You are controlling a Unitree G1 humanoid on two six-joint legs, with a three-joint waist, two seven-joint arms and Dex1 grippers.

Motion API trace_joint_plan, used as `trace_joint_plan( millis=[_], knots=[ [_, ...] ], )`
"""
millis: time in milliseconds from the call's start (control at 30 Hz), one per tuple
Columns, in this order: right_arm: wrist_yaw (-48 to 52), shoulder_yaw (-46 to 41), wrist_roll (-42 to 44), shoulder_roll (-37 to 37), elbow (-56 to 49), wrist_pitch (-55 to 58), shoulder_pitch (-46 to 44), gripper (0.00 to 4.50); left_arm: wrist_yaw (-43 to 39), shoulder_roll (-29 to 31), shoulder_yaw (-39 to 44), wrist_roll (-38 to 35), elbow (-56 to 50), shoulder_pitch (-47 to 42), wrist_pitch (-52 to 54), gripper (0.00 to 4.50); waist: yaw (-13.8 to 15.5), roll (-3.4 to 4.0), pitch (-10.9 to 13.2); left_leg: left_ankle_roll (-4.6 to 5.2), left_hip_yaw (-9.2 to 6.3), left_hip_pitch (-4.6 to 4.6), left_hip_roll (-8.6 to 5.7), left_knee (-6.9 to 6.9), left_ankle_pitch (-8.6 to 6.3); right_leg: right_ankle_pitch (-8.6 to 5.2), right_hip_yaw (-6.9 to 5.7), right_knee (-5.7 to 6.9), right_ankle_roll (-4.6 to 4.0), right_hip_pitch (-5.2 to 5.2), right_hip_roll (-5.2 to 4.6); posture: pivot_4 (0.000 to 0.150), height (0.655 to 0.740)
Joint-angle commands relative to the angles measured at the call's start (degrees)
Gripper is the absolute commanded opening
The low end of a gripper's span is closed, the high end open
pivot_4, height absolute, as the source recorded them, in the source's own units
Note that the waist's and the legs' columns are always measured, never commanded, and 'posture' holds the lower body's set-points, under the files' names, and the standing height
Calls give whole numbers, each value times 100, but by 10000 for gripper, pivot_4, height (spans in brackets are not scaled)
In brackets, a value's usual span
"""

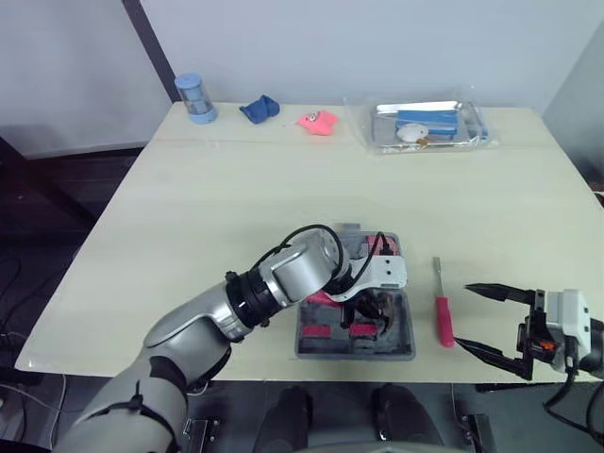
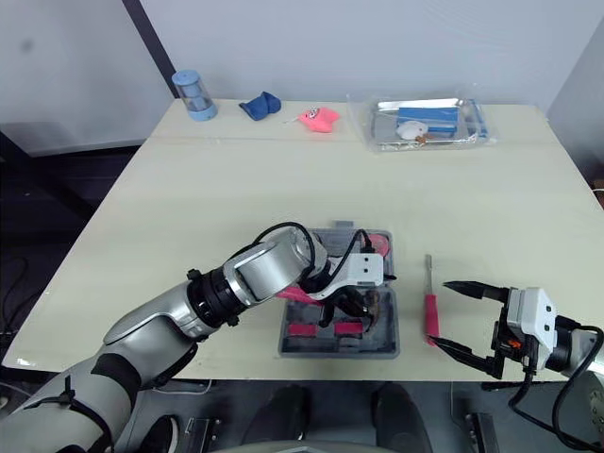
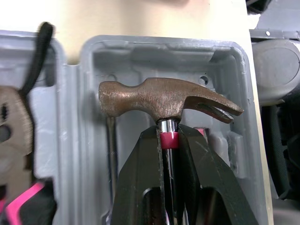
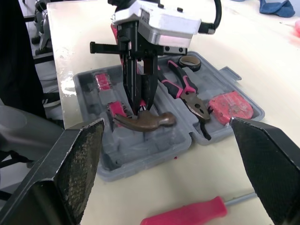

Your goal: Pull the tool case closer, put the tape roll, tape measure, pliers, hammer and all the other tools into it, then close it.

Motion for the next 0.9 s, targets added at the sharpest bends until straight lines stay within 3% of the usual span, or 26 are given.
trace_joint_plan(
  millis=[33,533,600,633,900],
  knots=[
    [7,-163,90,12,-122,-116,25,45000,101,-264,-133,198,303,-123,-123,229,5,0,0,0,0,2,0,0,0,0,0,0,0,3,0,1500,7400],
    [-118,-122,65,94,-280,-124,166,45000,-195,-549,-210,453,757,-223,-335,229,7,0,0,0,0,6,-1,1,0,0,-1,-2,1,11,-1,1500,7400],
    [-124,-120,58,103,-283,-127,174,45000,-180,-558,-174,483,758,-216,-314,9944,7,1,-1,0,-1,7,-1,1,0,0,-1,-2,1,11,-1,1500,7400],
    [-131,-117,55,106,-278,-126,163,45000,-162,-559,-173,518,757,-215,-331,12081,7,1,-1,0,-1,7,-1,1,0,0,-1,-2,1,11,-1,1500,7400],
    [-170,-61,39,119,-266,-130,108,45000,-231,-506,-204,637,629,-213,-385,12081,-4,2,-1,0,-2,8,-1,2,0,0,0,0,1,13,0,1500,7400]
  ],
)
